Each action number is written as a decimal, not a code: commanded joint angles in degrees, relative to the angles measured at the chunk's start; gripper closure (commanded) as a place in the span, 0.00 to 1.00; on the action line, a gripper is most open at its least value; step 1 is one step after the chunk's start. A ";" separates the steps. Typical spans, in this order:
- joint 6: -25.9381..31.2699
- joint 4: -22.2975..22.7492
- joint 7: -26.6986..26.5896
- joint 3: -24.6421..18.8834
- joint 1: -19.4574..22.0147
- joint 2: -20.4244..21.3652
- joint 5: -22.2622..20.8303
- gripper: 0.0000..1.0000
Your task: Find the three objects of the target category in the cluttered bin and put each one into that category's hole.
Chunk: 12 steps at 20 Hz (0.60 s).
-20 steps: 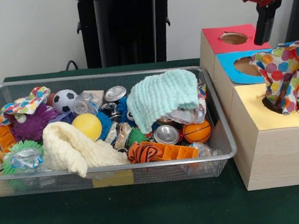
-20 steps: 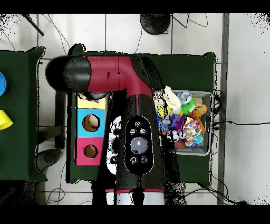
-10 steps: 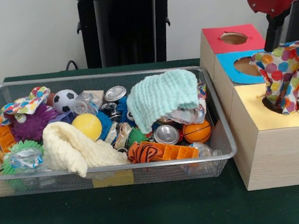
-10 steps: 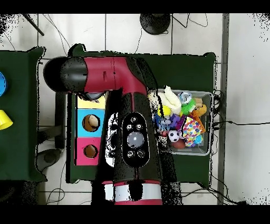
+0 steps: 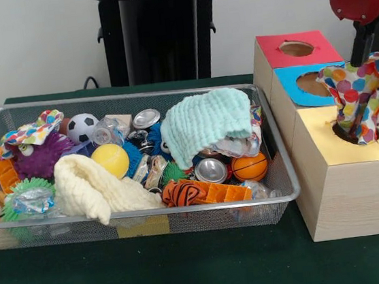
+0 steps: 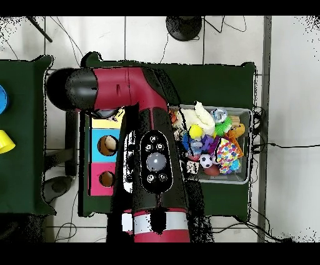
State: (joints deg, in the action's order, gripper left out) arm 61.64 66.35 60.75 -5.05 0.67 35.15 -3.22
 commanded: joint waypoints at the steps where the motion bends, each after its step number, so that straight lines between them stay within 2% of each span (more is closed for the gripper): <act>1: -3.48 8.02 -1.60 -5.32 1.54 -2.53 -2.61 1.00; 12: -7.98 11.04 -1.67 -6.00 2.81 -3.39 -3.97 1.00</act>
State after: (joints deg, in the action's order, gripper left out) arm 57.72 69.16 60.75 -6.40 0.99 34.51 -3.63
